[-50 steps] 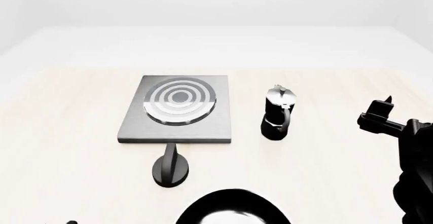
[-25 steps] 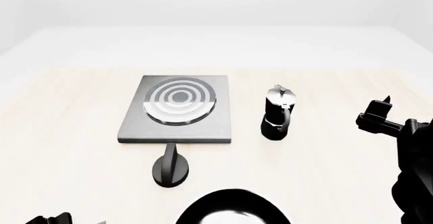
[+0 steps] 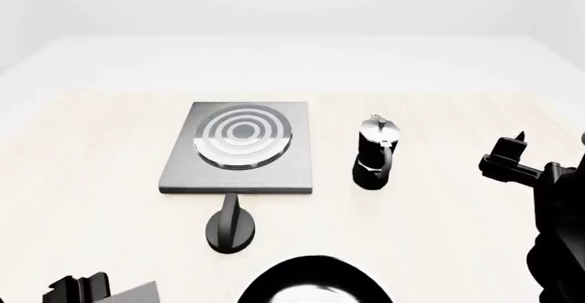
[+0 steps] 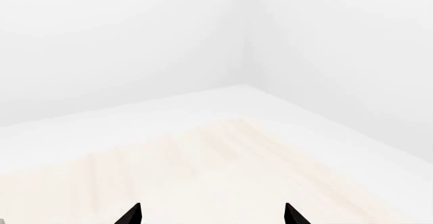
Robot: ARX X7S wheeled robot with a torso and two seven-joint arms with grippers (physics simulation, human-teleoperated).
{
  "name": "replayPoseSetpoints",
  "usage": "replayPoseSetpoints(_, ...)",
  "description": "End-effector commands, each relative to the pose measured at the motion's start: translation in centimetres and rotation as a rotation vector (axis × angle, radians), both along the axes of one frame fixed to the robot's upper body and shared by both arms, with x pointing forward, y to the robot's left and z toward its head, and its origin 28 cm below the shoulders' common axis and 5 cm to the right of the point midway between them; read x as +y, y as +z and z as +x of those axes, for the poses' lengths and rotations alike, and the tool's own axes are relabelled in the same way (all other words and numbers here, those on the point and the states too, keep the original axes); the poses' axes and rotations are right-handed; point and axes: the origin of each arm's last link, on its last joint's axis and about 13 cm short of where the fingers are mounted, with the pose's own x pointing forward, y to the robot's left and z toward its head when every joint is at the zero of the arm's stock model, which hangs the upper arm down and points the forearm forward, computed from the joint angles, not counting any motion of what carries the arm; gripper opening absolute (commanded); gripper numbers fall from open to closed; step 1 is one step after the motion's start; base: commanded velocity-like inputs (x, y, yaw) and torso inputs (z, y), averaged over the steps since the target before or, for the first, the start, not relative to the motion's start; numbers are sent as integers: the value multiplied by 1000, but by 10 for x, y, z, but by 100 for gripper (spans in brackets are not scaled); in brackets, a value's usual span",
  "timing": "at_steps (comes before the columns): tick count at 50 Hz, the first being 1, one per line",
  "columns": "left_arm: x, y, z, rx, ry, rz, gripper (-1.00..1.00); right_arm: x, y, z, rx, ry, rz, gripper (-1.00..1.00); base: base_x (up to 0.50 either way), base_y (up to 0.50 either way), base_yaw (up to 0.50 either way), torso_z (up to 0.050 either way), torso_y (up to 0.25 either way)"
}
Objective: Turn on the stove and put the frying pan on it.
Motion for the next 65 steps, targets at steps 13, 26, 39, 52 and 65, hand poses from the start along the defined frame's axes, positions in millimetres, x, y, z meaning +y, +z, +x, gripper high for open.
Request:
replayPoseSetpoints(13, 0, -20, 23, 26, -8, 9, 100, 0, -3, 0, 4, 0, 0, 100, 0, 0, 0, 0, 0)
replayPoseSetpoints(26, 0, -31, 31, 68, -16, 19, 100, 2, -1, 0, 1, 6, -5, 100, 0, 0, 0, 0, 0)
replayPoseSetpoints(39, 1, -47, 43, 98, -16, 15, 100, 2, -4, 1, 5, 8, -8, 100, 0, 0, 0, 0, 0)
replayPoseSetpoints(52, 3, -54, 49, 111, 1, 25, 100, 3, -6, 1, 8, 10, -11, 100, 0, 0, 0, 0, 0)
replayPoseSetpoints(65, 1, -68, 62, 186, -52, 26, 100, 5, -5, 2, 5, 12, -16, 100, 0, 0, 0, 0, 0)
